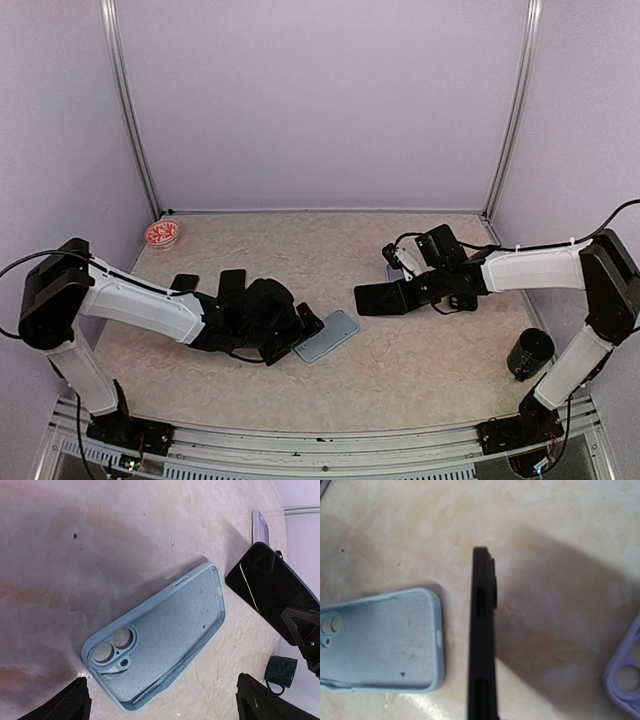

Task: Put the phone into the phone case
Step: Adjust the phone case at the center of the board.

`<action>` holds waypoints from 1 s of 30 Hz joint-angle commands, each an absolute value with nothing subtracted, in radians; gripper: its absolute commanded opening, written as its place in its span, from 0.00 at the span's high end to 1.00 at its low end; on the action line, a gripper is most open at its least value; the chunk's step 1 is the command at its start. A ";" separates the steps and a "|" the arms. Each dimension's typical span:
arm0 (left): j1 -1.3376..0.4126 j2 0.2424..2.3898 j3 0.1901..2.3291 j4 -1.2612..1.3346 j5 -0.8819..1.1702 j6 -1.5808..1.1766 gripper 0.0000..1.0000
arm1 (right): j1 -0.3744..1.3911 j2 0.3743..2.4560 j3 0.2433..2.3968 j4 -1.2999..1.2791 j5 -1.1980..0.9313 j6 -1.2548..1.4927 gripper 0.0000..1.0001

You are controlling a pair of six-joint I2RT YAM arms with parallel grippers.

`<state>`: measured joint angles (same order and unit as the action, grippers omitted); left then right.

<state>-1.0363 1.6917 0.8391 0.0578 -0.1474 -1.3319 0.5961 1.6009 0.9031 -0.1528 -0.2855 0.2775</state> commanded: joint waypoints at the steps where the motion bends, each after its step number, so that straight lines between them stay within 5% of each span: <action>1: -1.006 1.705 0.875 0.061 -0.174 -1.288 0.01 | 0.598 1.586 0.871 -0.095 -0.328 0.300 1.00; 30: -1.058 1.622 0.847 -0.045 -0.142 -1.333 0.01 | 0.670 1.490 0.833 -0.123 -0.266 0.334 1.00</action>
<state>-1.0451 1.5715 0.8684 -0.0597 -0.1787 -1.3109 0.6632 1.5139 0.8192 -0.1341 -0.2653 0.3382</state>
